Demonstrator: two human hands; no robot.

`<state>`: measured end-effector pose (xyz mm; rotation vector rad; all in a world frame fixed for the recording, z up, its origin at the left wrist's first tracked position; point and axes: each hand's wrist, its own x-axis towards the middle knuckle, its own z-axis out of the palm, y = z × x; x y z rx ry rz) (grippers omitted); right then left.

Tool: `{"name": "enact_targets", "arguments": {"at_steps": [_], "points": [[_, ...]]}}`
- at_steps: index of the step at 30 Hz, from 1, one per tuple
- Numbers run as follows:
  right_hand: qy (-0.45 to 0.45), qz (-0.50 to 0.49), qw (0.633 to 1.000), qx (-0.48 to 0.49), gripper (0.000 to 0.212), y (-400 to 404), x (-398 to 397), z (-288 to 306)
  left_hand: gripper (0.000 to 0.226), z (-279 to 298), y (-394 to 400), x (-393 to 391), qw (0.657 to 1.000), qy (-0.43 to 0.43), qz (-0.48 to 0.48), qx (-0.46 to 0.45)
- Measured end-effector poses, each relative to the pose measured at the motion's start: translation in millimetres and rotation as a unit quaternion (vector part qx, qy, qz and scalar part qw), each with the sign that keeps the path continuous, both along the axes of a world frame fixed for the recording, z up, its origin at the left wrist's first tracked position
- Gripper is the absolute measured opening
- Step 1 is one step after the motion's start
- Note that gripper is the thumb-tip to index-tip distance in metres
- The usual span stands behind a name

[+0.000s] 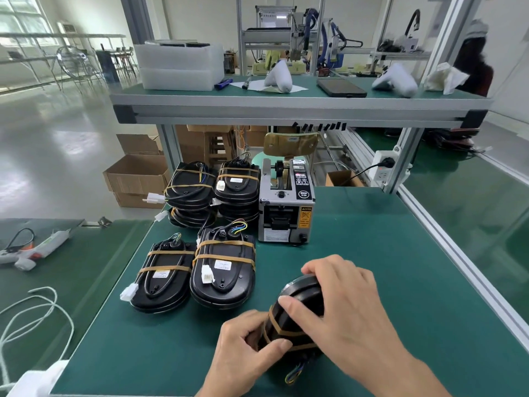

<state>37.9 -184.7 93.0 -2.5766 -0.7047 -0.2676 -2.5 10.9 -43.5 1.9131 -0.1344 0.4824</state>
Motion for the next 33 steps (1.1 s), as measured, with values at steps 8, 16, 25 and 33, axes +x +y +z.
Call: {"name": "enact_targets", "arguments": {"at_steps": [8, 16, 25, 33], "points": [[0.027, 0.028, 0.995, -0.088, 0.06, 7.4, -7.6, 10.5, 0.029, 4.5, -1.9, -3.1, 1.0, 0.021, -0.004, 0.004], [0.304, 0.01, 0.931, 0.202, 0.027, 16.7, 93.1, 43.2, 0.026, 10.9, -2.7, -5.9, 0.999, 0.042, -0.017, -0.016], [0.388, -0.166, 0.836, 0.351, 0.012, 75.9, 176.5, -2.0, 0.027, 23.2, -1.4, -7.8, 0.999, 0.043, -0.026, -0.013], [0.394, -0.184, 0.786, 0.438, 0.015, 83.2, 177.9, -26.2, 0.022, 25.1, -2.2, -8.3, 0.998, 0.054, -0.035, -0.014]]}}
